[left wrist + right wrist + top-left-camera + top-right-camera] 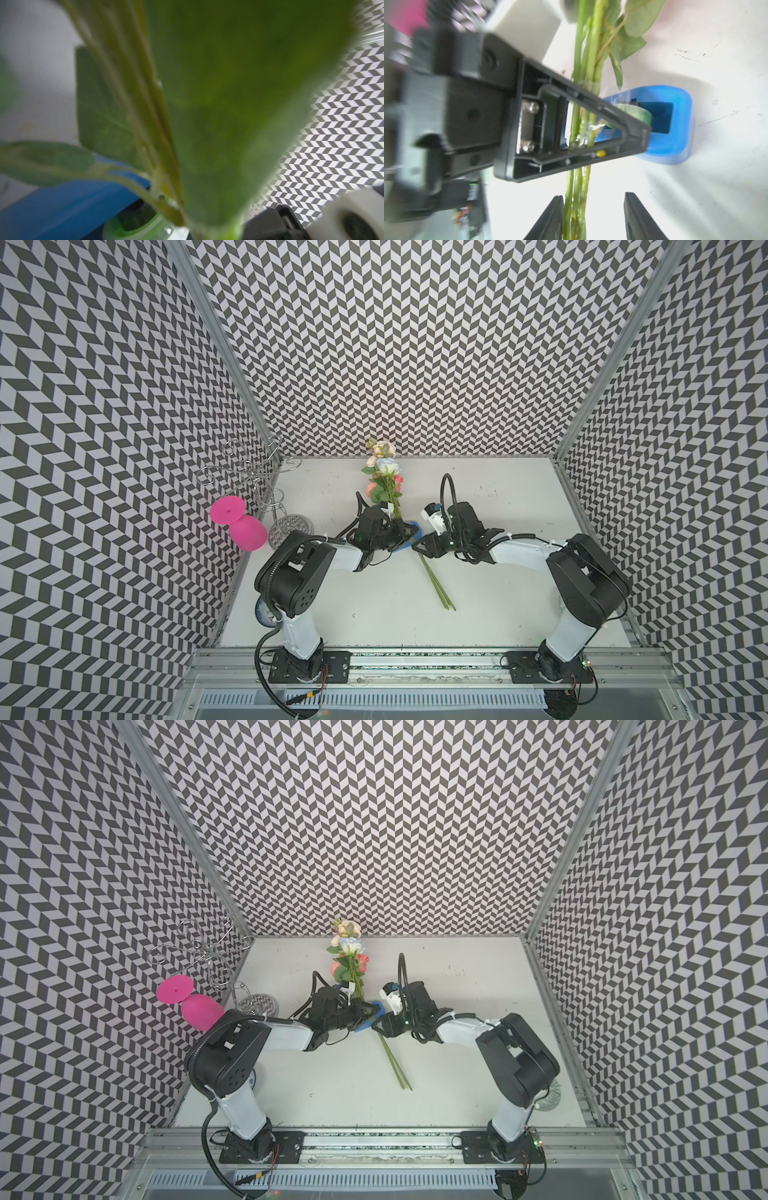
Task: Wrap bouquets with tape
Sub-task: Wrap the tape around the bouquet.
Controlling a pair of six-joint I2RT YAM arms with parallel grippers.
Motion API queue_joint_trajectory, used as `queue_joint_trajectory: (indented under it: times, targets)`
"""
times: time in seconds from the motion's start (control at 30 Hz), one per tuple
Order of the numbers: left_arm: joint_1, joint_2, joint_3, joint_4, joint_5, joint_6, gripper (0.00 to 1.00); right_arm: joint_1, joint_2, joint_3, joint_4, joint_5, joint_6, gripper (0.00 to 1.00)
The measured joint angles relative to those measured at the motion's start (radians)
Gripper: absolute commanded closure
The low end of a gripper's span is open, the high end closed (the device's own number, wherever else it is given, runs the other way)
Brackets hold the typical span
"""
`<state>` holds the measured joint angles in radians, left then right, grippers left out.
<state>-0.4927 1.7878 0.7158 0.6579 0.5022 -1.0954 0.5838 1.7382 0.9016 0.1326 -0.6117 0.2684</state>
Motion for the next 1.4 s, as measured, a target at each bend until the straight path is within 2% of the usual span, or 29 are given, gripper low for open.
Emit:
queue_joint_trajectory:
  times: [0.27,0.43,0.6,0.63,0.7,0.8,0.87,1.0,1.13,1.27,1.33,1.4]
  targets:
    - [0.023,0.013,-0.1,0.289,0.053,-0.113,1.0,-0.038,0.076,-0.037,0.2,-0.262,0.105,0.59]
    - [0.025,0.028,-0.12,0.367,0.055,-0.137,1.0,-0.043,0.114,-0.047,0.291,-0.36,0.165,0.84]
    - [0.023,0.051,-0.132,0.454,0.06,-0.157,1.0,-0.067,0.117,-0.066,0.336,-0.399,0.2,0.98]
    - [0.022,0.057,-0.133,0.464,0.061,-0.157,0.99,-0.068,0.117,-0.066,0.328,-0.398,0.189,1.0]
    - [0.022,0.066,-0.133,0.471,0.06,-0.156,0.85,-0.068,0.115,-0.06,0.297,-0.381,0.16,1.0]
    - [0.023,0.063,-0.132,0.447,0.056,-0.151,0.6,-0.055,0.097,-0.051,0.211,-0.294,0.103,1.0]
    - [0.024,0.04,-0.125,0.374,0.048,-0.129,0.53,-0.039,0.088,-0.04,0.143,-0.201,0.065,1.0]
    - [0.022,-0.024,-0.066,0.132,0.01,-0.042,0.49,0.03,0.049,-0.007,0.023,0.011,0.015,1.0]
    - [0.02,-0.059,0.029,-0.086,-0.034,0.058,0.48,0.121,0.016,0.052,-0.077,0.237,-0.011,1.0]
    - [0.019,-0.054,0.089,-0.211,-0.045,0.117,0.48,0.203,0.015,0.098,-0.147,0.427,-0.022,1.0]
    - [0.015,-0.046,0.101,-0.238,-0.044,0.131,0.55,0.237,0.015,0.113,-0.185,0.513,-0.022,1.0]
    - [0.012,-0.045,0.106,-0.258,-0.051,0.143,0.68,0.258,0.015,0.129,-0.214,0.568,-0.023,0.99]
